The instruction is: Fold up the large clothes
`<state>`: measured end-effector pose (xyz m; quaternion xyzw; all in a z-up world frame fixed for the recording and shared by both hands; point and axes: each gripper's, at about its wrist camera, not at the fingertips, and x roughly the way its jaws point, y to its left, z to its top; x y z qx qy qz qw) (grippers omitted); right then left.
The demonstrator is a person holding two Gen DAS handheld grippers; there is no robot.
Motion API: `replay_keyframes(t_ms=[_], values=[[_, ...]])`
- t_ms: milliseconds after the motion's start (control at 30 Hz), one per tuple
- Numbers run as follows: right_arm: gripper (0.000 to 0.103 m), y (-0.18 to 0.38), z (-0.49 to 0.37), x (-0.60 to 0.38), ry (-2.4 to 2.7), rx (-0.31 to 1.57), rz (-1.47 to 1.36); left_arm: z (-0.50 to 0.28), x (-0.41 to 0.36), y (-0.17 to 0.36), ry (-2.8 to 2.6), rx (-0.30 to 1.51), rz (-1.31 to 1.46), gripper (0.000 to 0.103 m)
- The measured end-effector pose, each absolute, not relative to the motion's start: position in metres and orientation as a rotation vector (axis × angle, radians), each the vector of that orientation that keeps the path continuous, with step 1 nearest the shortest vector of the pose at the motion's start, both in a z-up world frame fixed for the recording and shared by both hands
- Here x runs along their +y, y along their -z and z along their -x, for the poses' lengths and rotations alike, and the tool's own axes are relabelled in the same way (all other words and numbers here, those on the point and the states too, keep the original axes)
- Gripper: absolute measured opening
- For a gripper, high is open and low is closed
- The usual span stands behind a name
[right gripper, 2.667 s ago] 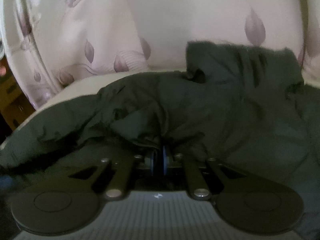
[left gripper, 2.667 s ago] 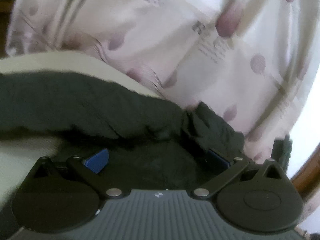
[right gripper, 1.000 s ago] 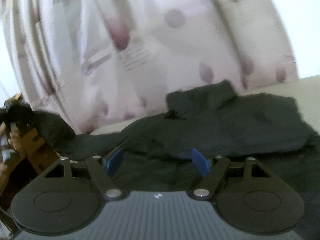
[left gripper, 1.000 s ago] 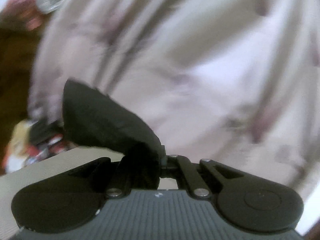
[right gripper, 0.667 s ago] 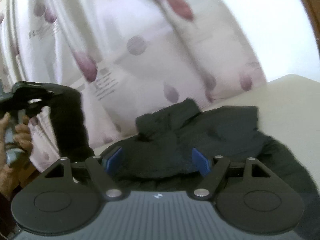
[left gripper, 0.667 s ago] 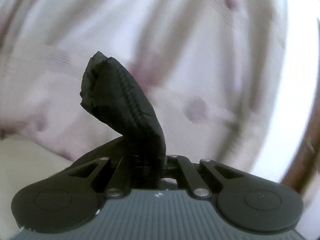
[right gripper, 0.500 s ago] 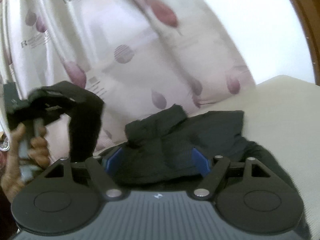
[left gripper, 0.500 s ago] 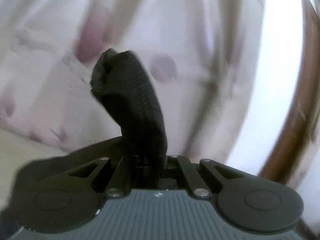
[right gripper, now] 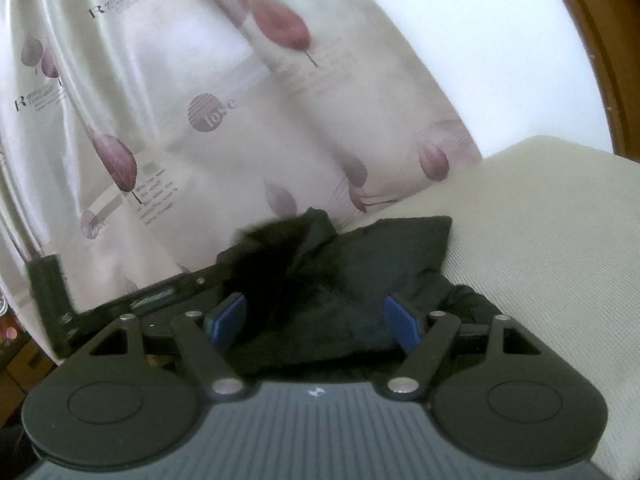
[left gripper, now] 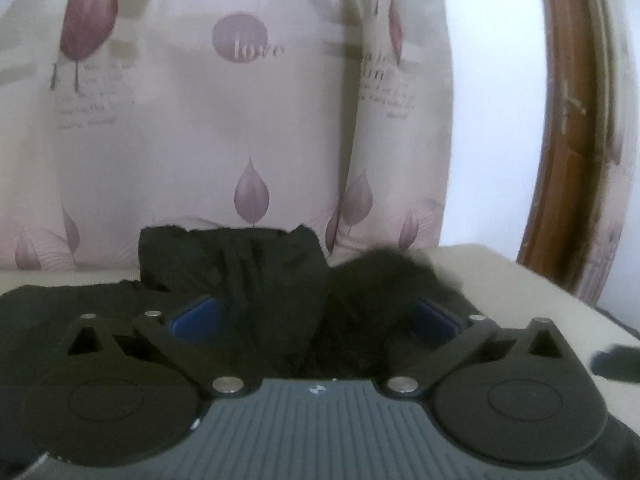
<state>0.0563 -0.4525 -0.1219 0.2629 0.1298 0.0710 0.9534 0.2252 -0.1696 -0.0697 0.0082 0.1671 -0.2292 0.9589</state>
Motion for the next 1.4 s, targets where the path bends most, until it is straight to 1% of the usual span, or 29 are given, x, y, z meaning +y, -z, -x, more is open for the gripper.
replay_keyframes(t_ms=[33, 233, 333, 467, 500, 533, 567, 600, 633, 667, 800, 833, 867, 967, 1033, 1133, 1167, 1233, 1300, 1400], values=[[0.077, 0.12, -0.059, -0.452, -0.154, 0.265, -0.529, -0.222, -0.164, 0.066, 0.476, 0.342, -0.006, 0.103], [0.087, 0.1, -0.096, -0.442, -0.197, 0.295, -0.465, -0.201, -0.108, 0.066, 0.385, 0.365, 0.056, 0.103], [0.087, 0.097, -0.127, -0.444, -0.186, 0.338, -0.459, -0.211, -0.069, 0.073, 0.286, 0.393, 0.095, 0.103], [0.087, 0.112, -0.179, -0.44, -0.184, 0.47, -0.499, -0.23, -0.017, 0.085, 0.126, 0.439, 0.181, 0.102], [0.086, 0.119, -0.192, -0.436, -0.163, 0.513, -0.492, -0.232, -0.007, 0.088, 0.085, 0.444, 0.201, 0.102], [0.069, 0.125, -0.203, -0.432, -0.158, 0.541, -0.481, -0.235, 0.003, 0.092, 0.048, 0.45, 0.218, 0.102], [0.037, 0.13, -0.213, -0.424, -0.163, 0.56, -0.456, -0.236, 0.011, 0.096, 0.023, 0.454, 0.23, 0.102], [0.023, 0.133, -0.219, -0.417, -0.165, 0.574, -0.421, -0.237, 0.017, 0.099, 0.005, 0.456, 0.233, 0.102], [0.012, 0.133, -0.223, -0.41, -0.166, 0.578, -0.385, -0.238, 0.022, 0.103, -0.018, 0.459, 0.238, 0.102], [0.009, 0.132, -0.225, -0.402, -0.161, 0.568, -0.355, -0.238, 0.026, 0.106, -0.034, 0.466, 0.251, 0.102], [0.002, 0.111, -0.204, -0.407, -0.131, 0.413, -0.334, -0.236, 0.034, 0.114, -0.034, 0.479, 0.298, 0.102], [0.001, 0.11, -0.201, -0.411, -0.101, 0.404, -0.317, -0.236, 0.033, 0.115, -0.037, 0.477, 0.294, 0.103], [0.001, 0.114, -0.201, -0.414, -0.077, 0.418, -0.298, -0.236, 0.032, 0.117, -0.036, 0.483, 0.291, 0.103], [0.0, 0.146, -0.212, -0.418, -0.038, 0.536, -0.266, -0.239, 0.031, 0.12, -0.044, 0.508, 0.297, 0.103], [0.0, 0.156, -0.209, -0.415, -0.033, 0.541, -0.241, -0.239, 0.033, 0.121, -0.044, 0.516, 0.31, 0.103], [0.001, 0.153, -0.206, -0.411, -0.018, 0.537, -0.222, -0.239, 0.034, 0.123, -0.046, 0.526, 0.314, 0.103], [0.001, 0.147, -0.203, -0.412, -0.012, 0.523, -0.242, -0.24, 0.034, 0.123, -0.046, 0.526, 0.314, 0.103], [0.001, 0.122, -0.189, -0.415, 0.007, 0.434, -0.266, -0.239, 0.033, 0.123, -0.047, 0.523, 0.313, 0.103], [0.001, 0.094, -0.178, -0.407, 0.0, 0.348, -0.222, -0.24, 0.033, 0.123, -0.048, 0.522, 0.312, 0.103], [0.001, 0.071, -0.188, -0.384, -0.095, 0.347, -0.138, -0.239, 0.032, 0.123, -0.05, 0.519, 0.311, 0.103]])
